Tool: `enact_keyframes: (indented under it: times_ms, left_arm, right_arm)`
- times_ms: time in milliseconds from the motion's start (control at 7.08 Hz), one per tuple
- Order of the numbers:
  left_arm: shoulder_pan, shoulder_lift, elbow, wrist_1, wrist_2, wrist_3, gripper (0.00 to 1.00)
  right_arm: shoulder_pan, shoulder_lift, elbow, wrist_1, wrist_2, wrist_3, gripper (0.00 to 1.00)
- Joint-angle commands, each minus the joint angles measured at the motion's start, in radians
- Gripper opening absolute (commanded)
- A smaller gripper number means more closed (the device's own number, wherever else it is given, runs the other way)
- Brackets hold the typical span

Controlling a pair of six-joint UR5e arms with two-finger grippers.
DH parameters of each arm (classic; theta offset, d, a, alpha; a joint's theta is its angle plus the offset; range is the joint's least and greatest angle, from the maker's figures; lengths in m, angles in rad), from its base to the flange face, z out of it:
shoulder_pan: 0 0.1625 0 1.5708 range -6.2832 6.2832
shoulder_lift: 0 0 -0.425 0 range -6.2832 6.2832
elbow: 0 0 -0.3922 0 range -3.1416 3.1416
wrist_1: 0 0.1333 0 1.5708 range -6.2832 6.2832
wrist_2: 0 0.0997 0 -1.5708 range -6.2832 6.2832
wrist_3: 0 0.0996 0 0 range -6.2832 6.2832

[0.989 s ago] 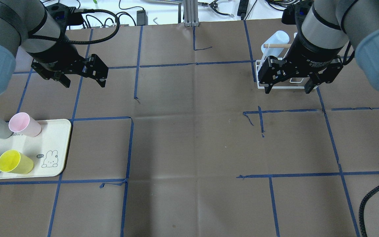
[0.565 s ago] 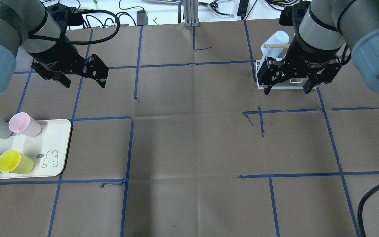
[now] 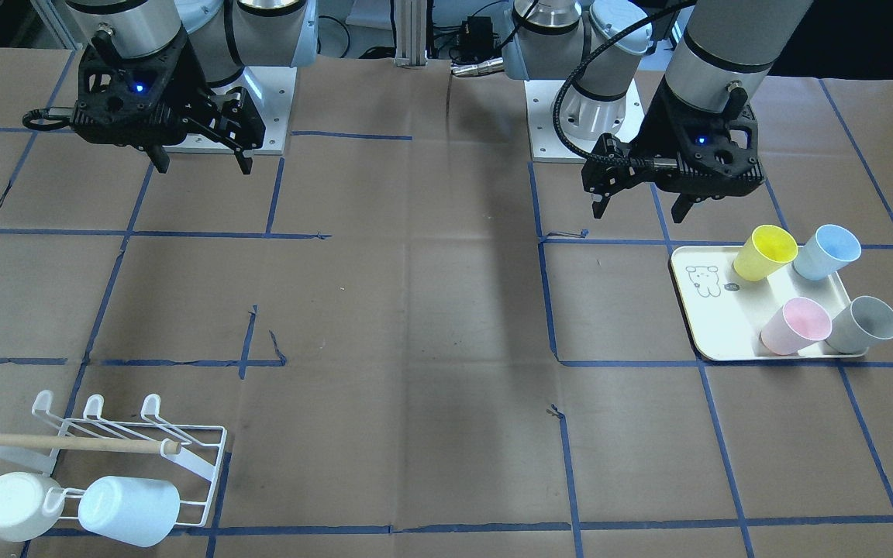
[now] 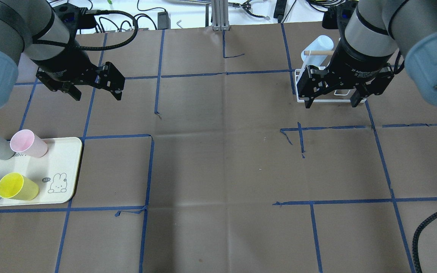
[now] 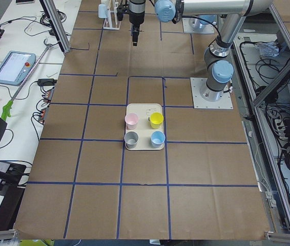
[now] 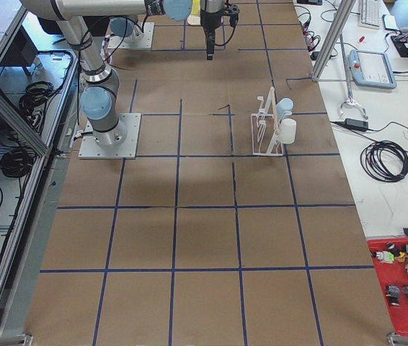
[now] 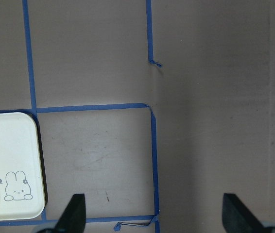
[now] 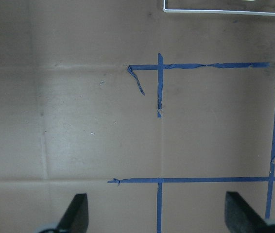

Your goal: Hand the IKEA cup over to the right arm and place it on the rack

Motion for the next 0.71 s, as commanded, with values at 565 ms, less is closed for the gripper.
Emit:
enact_keyframes:
  times_ms: [565]
  left_arm:
    - [0.0,-0.002,0.002,-0.001,-0.002,0.0,0.99]
  right_arm:
    - [-0.003,0.0,-0.009,-0.001,-0.002,0.001,1.0]
